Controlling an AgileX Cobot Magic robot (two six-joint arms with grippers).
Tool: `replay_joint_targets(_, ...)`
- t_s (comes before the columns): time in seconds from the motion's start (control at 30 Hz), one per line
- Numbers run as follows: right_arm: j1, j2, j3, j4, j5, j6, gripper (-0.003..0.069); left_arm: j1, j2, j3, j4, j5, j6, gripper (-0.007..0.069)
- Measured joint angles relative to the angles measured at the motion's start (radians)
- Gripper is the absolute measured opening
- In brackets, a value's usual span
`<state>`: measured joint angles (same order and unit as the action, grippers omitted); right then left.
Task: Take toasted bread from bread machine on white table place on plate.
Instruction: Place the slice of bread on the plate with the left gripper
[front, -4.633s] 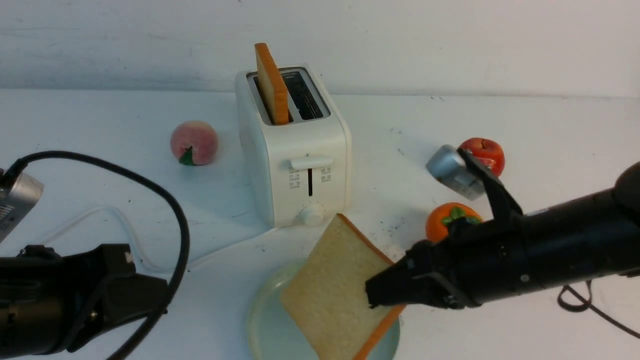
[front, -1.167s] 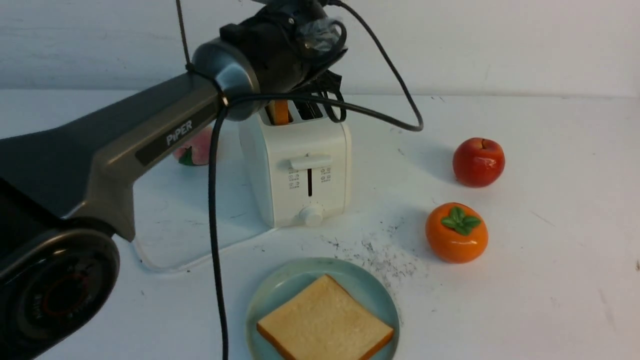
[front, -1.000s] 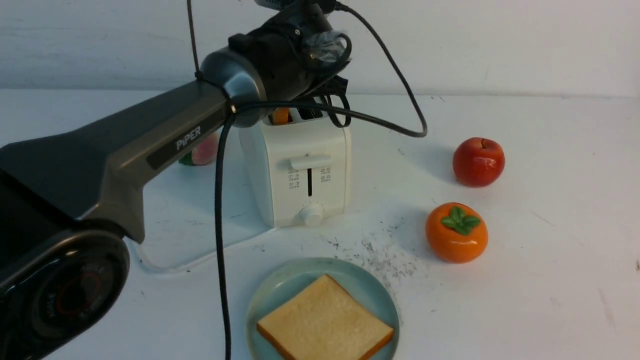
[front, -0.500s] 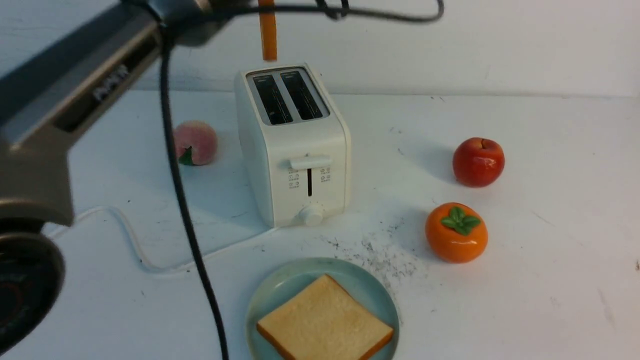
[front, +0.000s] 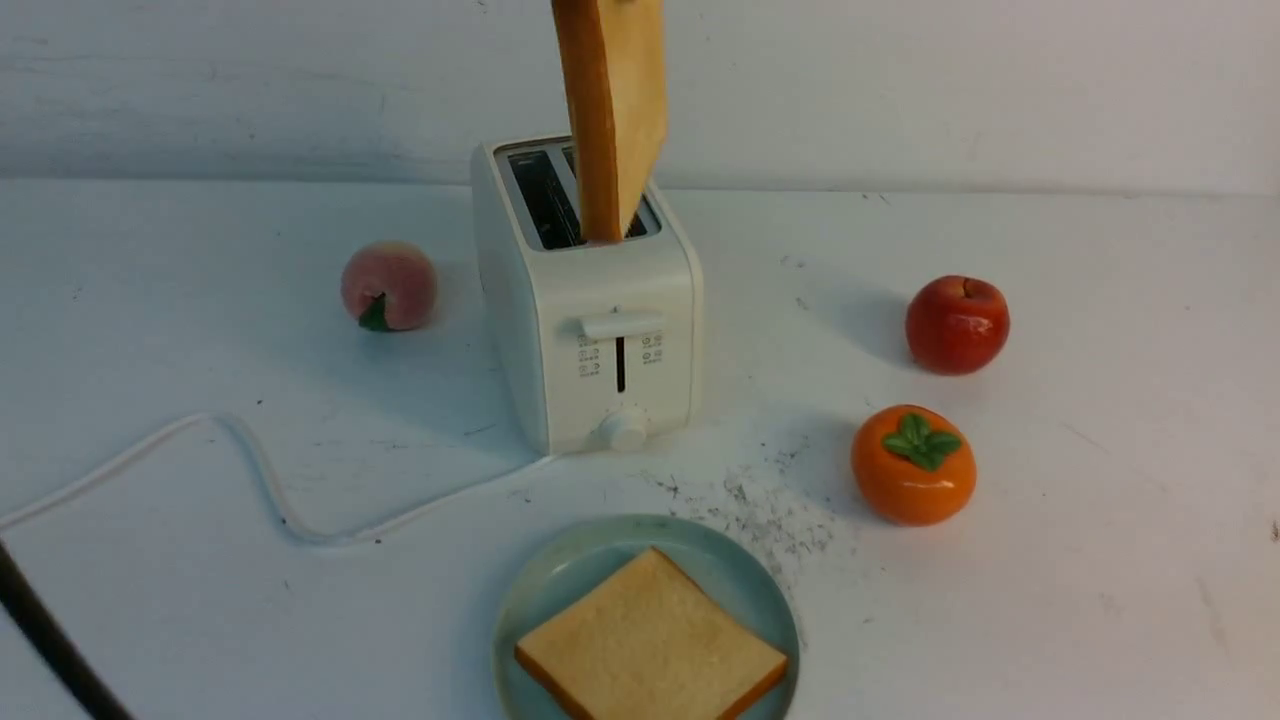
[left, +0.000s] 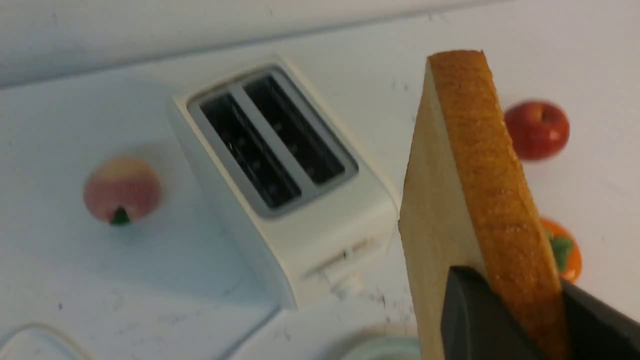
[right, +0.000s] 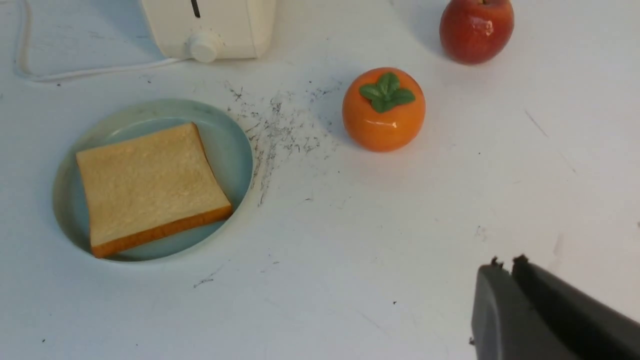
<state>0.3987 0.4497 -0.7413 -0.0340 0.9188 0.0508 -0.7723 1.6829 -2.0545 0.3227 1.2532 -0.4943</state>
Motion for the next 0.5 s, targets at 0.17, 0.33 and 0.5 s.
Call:
replay_joint_targets(0.17, 0.000, 0.000, 0.000, 0.000, -0.002, 0.000, 0.0044, -0.070, -0.074, 0.323, -0.030, 0.000, -0.064, 0.0102)
replay_joint_targets(0.33, 0.000, 0.000, 0.000, 0.000, -0.002, 0.000, 0.0050, -0.151, -0.049, 0.616, 0.066, -0.050, -0.183, 0.0102)
replay_joint_targets(0.5, 0.000, 0.000, 0.002, 0.000, -0.002, 0.000, 0.0055, -0.198, 0.024, 0.713, 0.235, -0.178, -0.265, 0.0102)
